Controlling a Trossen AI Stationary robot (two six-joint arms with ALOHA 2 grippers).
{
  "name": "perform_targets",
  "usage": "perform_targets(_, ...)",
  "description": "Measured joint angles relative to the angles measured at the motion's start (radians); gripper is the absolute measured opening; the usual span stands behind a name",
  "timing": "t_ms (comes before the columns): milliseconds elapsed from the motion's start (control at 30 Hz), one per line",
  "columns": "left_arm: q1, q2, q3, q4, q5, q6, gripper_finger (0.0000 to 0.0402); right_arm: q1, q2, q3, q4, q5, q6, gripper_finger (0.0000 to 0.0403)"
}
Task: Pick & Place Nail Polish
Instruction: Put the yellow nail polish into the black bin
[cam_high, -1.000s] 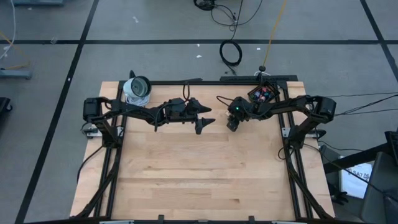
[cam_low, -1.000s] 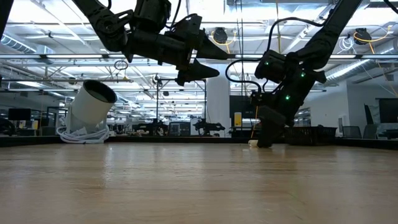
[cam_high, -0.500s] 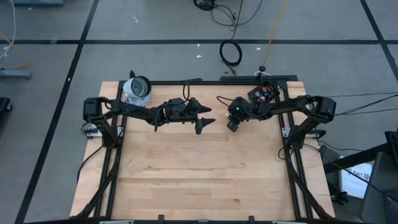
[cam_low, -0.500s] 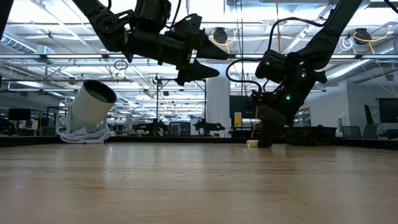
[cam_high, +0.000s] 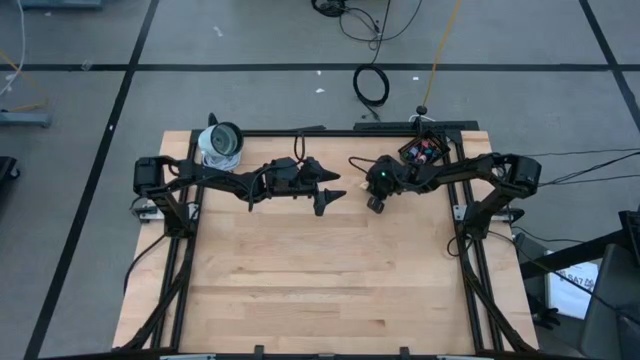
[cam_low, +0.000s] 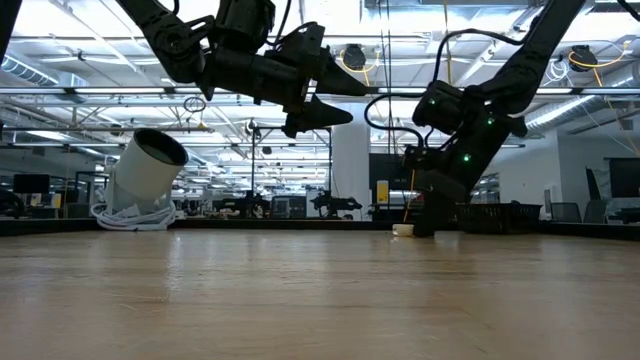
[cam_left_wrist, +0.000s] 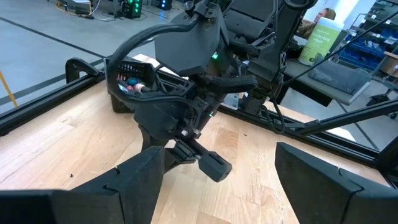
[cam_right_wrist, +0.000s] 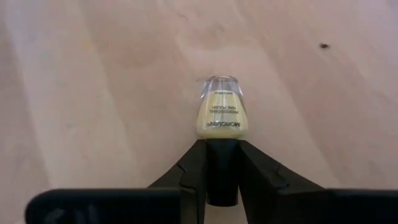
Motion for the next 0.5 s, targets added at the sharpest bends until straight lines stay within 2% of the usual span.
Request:
perform_targets(167,0.0,0.0,0.0,0.0,0.0,0.0,0.0294,0.001,-0.041,0.0,0.036,-0.042,-0.019,0.0054)
perform_targets(500,0.0,0.0,0.0,0.0,0.0,0.0,0.0294,0.059,-0.248,-0.01,-0.053,-0.042,-0.002,0.0054)
